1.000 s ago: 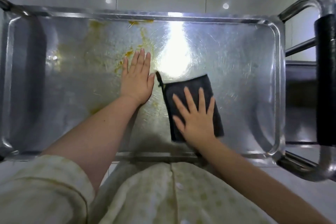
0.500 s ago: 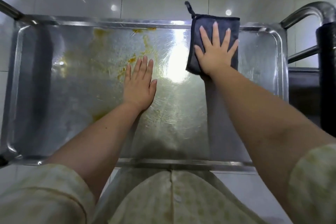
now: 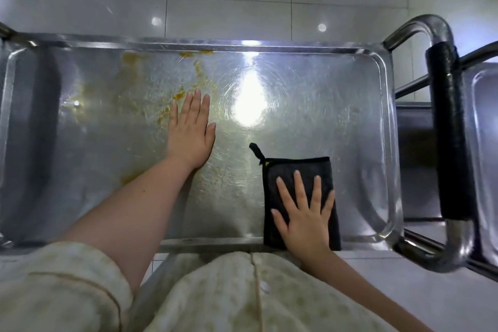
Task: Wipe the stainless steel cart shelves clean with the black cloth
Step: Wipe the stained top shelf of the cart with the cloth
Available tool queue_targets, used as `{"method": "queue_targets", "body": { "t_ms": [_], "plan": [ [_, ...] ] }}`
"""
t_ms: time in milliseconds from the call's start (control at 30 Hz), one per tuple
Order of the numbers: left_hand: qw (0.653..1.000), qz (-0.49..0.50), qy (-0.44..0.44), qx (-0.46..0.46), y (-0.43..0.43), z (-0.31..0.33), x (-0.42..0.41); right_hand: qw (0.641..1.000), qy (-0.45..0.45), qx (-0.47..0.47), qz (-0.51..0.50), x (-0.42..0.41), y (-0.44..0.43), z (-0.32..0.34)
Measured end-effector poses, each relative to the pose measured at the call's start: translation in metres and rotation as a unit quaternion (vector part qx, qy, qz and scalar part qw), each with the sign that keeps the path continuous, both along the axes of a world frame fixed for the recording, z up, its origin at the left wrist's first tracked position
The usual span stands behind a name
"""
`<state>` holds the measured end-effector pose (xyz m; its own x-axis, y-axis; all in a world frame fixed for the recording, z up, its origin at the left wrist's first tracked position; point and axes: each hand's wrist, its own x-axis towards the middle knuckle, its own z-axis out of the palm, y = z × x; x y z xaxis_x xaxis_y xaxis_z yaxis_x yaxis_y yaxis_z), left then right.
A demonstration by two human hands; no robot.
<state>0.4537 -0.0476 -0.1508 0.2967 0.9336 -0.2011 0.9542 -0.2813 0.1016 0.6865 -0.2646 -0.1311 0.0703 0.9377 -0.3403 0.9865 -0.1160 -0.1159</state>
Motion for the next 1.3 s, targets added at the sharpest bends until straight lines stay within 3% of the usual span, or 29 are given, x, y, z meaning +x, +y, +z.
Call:
{"method": "queue_targets", "body": {
  "t_ms": [100,333,467,600,867,967,1067,1167,1300],
  "plan": [
    [1.000,0.004,-0.004,-0.002,0.001,0.000,0.001,1.000,0.006,-0.007,0.003,0.005,0.019,0.002],
    [1.000,0.001,-0.005,0.002,0.001,-0.002,0.000,0.993,-0.011,0.006,-0.121,0.075,0.222,-0.008],
    [1.000,0.011,-0.015,0.001,0.001,0.002,0.002,0.988,-0.018,-0.005,-0.154,0.089,0.268,-0.008],
    [0.998,-0.015,-0.054,-0.008,-0.002,0.012,0.027,0.992,-0.018,-0.003,-0.128,0.078,0.231,-0.005],
    [0.999,-0.005,-0.032,-0.006,-0.005,0.001,0.059,0.998,0.014,-0.034,-0.046,0.058,0.008,0.010],
    [0.999,-0.005,-0.033,0.000,-0.005,0.001,0.061,0.997,0.015,-0.069,-0.036,0.062,-0.021,0.017],
    [1.000,-0.005,-0.026,0.000,-0.003,0.000,0.062,0.998,0.001,-0.036,-0.046,0.083,0.035,0.013],
    [1.000,-0.002,-0.026,0.001,-0.003,-0.002,0.061,0.994,-0.014,-0.008,-0.110,0.120,0.146,0.002],
    [1.000,-0.003,-0.028,0.000,-0.005,-0.002,0.061,0.989,-0.017,-0.034,-0.142,0.158,0.242,0.000]
  ]
}}
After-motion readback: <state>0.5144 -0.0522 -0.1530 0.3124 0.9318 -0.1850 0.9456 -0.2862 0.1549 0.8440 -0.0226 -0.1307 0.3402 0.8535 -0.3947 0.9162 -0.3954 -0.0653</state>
